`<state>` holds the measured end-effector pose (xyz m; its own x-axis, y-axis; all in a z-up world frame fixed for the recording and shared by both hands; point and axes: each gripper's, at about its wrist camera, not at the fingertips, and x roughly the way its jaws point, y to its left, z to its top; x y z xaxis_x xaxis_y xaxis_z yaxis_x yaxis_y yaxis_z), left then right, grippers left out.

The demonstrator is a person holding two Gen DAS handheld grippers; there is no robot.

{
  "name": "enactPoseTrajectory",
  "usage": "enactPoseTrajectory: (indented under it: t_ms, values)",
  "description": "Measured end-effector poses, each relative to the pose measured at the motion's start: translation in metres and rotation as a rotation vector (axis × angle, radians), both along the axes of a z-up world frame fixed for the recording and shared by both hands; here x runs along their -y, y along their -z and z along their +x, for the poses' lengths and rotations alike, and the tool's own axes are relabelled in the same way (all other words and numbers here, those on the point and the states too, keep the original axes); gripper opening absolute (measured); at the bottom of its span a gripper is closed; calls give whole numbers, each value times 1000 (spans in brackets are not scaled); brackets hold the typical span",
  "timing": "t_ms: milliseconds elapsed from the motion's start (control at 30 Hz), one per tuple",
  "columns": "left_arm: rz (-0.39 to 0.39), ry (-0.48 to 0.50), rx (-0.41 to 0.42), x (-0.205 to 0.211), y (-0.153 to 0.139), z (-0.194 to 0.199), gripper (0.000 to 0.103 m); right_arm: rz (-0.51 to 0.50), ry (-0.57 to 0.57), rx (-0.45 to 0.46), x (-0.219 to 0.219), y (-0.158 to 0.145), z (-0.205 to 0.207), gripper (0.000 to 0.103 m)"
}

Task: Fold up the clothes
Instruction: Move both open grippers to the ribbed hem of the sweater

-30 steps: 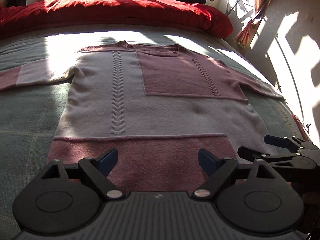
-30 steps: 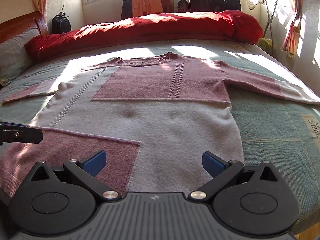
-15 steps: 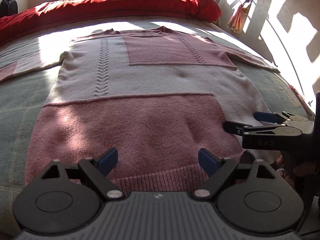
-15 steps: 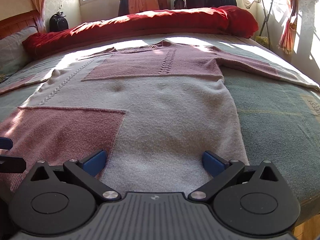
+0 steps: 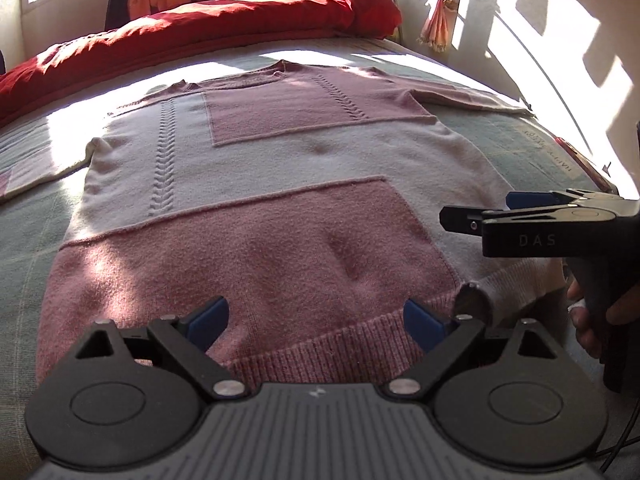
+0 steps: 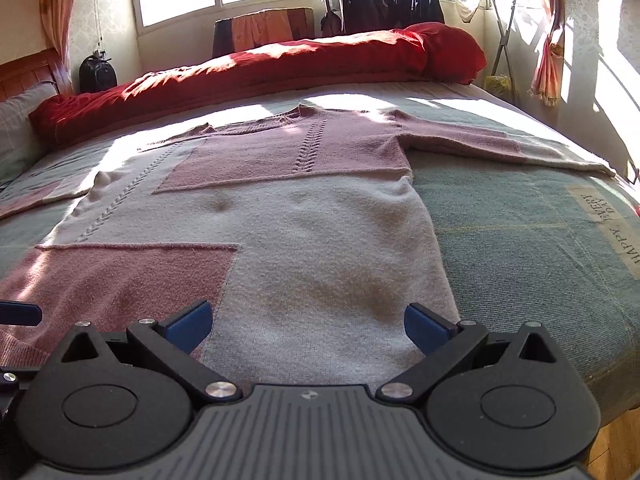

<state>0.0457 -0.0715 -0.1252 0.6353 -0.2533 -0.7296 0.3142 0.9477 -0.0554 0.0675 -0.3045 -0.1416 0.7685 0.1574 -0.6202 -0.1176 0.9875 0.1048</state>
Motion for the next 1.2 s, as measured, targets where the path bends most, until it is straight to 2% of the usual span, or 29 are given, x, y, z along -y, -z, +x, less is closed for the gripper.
enactPoseTrajectory:
  t_ms: [167,367,467,533,667,833,1033,1200]
  values:
    - [-43,-167,-46,-32,6,11,94,22,-63,-25,-11,-12,7,103]
    - [-62,-159,-39,-41,15,5,96,-31,-161,-48,-45,-13,15,103]
    - [-47,-142,-28,-40,16,3,97,-94,-176,-90,-55,-4,15,103]
    - [-39,-133,-19,-39,15,1,97,-175,-173,-124,-57,5,12,103]
    - [-38,-126,13,-40,10,-4,97,-158,-150,-139,-46,3,6,103]
    - [-5,-117,63,-43,1,-8,97,-136,-189,-85,-55,-16,9,103]
    - [15,-122,101,-53,-5,-14,97,-186,-327,-61,-98,-19,29,103]
    - [10,-136,94,-57,-3,-13,97,-268,-350,-110,-109,-2,26,103]
